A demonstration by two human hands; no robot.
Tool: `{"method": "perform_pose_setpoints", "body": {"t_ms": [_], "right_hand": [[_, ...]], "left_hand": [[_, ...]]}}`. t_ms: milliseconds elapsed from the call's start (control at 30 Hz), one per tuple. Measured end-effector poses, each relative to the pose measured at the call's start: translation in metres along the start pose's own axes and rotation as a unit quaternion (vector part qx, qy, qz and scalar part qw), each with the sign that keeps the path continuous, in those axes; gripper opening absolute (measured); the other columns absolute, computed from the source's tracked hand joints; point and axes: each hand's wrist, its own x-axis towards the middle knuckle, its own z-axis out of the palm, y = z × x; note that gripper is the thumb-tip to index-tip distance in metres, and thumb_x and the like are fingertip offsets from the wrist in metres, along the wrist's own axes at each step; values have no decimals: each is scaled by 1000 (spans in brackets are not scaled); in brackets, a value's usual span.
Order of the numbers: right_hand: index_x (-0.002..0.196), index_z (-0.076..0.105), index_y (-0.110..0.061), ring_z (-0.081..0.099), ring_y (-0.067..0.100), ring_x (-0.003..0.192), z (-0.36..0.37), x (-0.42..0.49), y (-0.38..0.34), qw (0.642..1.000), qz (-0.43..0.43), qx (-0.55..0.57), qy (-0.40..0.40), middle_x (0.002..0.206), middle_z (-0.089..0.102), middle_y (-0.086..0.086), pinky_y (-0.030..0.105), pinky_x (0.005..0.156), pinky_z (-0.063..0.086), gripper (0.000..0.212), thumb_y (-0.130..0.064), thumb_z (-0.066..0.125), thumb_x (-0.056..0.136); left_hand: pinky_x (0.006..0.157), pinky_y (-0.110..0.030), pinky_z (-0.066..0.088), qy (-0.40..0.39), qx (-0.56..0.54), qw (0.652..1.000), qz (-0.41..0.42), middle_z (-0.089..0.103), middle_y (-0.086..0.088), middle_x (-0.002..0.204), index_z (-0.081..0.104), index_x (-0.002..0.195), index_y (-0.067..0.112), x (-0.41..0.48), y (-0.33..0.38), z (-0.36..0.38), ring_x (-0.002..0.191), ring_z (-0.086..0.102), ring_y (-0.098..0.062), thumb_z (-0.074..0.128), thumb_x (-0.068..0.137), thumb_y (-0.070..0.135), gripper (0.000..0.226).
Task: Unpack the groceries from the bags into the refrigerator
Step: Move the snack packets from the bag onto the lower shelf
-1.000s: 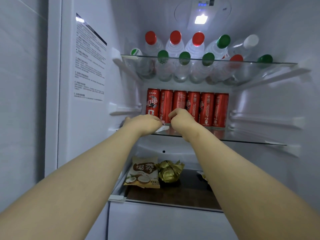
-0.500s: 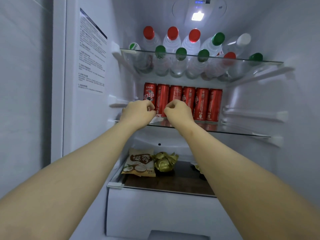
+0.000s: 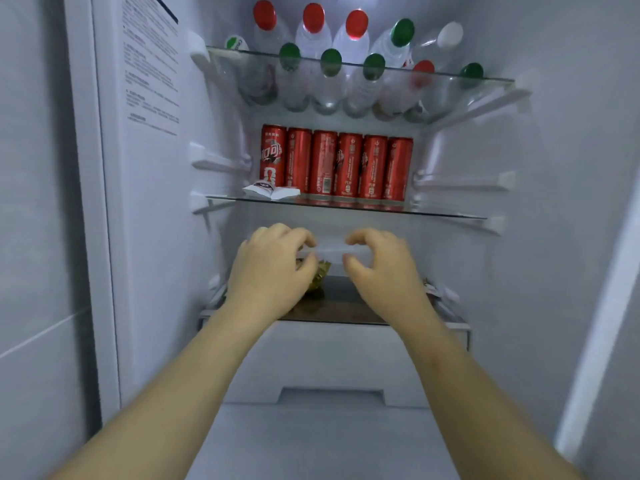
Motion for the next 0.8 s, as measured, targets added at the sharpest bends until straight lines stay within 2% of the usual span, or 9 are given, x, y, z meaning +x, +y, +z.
{"method": "perform_pose_setpoints", "body": {"t_ms": [133,300,433,567,667,800], "right_hand": [[110,62,-19,51,18,108,7,-43,21,999,35,-7,-19,112,60,-3,36,93,43,26,-20,57,85],[120,55,-25,41,12,119,8,-98,44,994,95,-29,-50,127,52,-8,26,98,34,30,-26,53,90],[123,52,-28,38,10,121,4,-146,57,985,140,-74,-60,130,49,-11,23,97,28,31,-28,50,92],[123,55,-25,43,13,120,-5,-194,67,973,176,-135,-63,127,52,-10,23,96,26,32,-26,50,92],[114,62,-22,52,16,111,-14,-233,74,965,195,-170,-49,116,60,-9,22,90,30,28,-22,54,87],[120,57,-27,44,11,116,-35,-277,78,943,272,-183,-60,122,54,-12,17,88,23,30,-28,50,91]], "left_hand": [[79,-34,43,-44,-17,999,18,63,3,98,67,101,21,-43,6,28,95,55,-22,54,87,29,21],[94,-27,39,-126,-55,990,-20,55,9,117,57,120,27,-93,18,58,111,46,-12,48,94,33,28],[95,-28,39,-183,-101,978,-23,55,6,120,57,122,25,-131,38,79,112,47,-14,48,94,30,30],[88,-34,43,-225,-127,966,-4,63,0,111,65,113,20,-162,59,97,104,54,-21,56,90,26,25],[80,-36,47,-266,-153,951,39,66,-2,103,68,105,17,-180,78,107,94,60,-25,60,87,24,21],[58,-32,51,-305,-199,925,111,65,2,81,70,91,19,-204,106,115,70,62,-20,45,81,34,31]]}}
